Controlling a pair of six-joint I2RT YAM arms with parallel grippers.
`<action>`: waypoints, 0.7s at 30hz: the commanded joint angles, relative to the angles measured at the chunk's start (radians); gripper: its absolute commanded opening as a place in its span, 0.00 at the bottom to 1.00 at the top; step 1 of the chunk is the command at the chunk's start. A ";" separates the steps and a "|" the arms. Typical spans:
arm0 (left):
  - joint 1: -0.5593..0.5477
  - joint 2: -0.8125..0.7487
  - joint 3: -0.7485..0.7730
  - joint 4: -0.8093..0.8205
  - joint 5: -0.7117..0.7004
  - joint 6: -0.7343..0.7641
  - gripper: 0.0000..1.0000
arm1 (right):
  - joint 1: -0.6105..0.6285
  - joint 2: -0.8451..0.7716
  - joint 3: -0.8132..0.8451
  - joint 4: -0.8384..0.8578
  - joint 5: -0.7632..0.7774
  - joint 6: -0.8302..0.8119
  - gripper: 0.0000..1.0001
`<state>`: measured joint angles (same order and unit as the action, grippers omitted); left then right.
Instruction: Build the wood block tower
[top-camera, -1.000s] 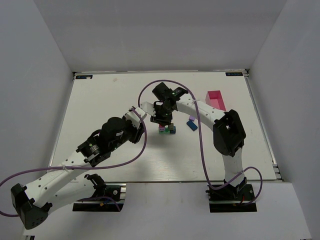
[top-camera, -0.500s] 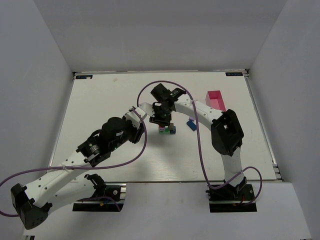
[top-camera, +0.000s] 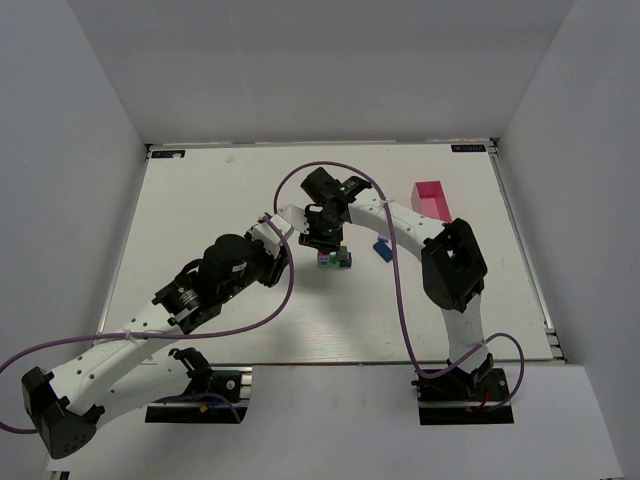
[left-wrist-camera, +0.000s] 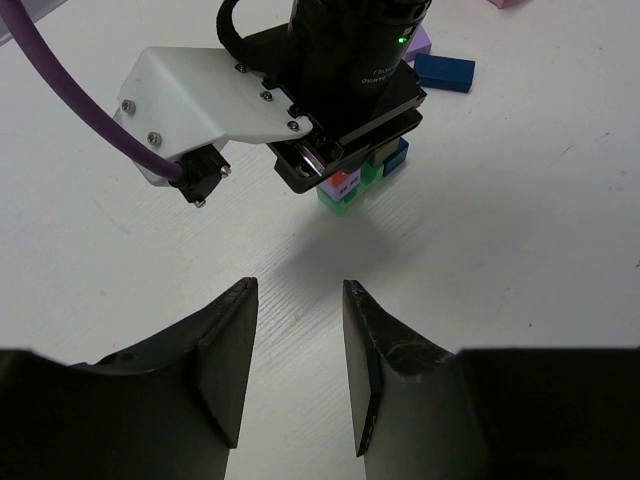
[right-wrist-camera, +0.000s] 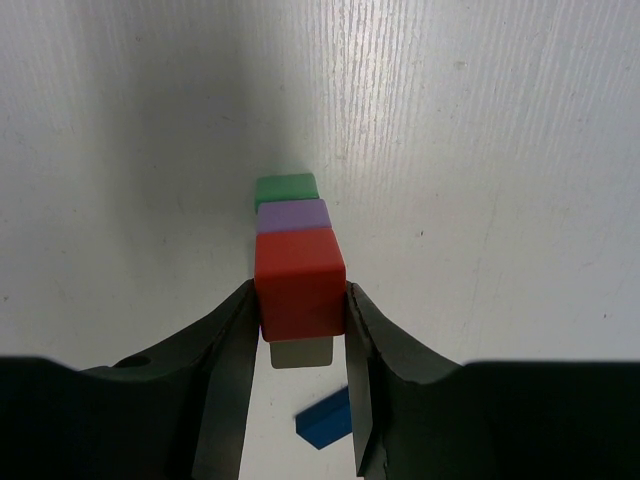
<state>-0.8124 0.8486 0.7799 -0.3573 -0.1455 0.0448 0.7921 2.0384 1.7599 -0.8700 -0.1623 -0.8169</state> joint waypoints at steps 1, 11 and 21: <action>0.004 -0.017 0.001 0.018 0.007 0.004 0.50 | 0.007 0.009 0.042 -0.012 -0.002 0.012 0.05; 0.004 -0.017 0.001 0.018 0.007 0.004 0.50 | 0.006 0.000 0.033 -0.014 -0.002 0.007 0.19; 0.004 -0.017 0.001 0.018 0.007 0.004 0.50 | 0.010 -0.006 0.015 -0.009 0.001 0.002 0.28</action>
<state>-0.8124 0.8486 0.7799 -0.3576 -0.1455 0.0448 0.7937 2.0384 1.7599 -0.8700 -0.1604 -0.8177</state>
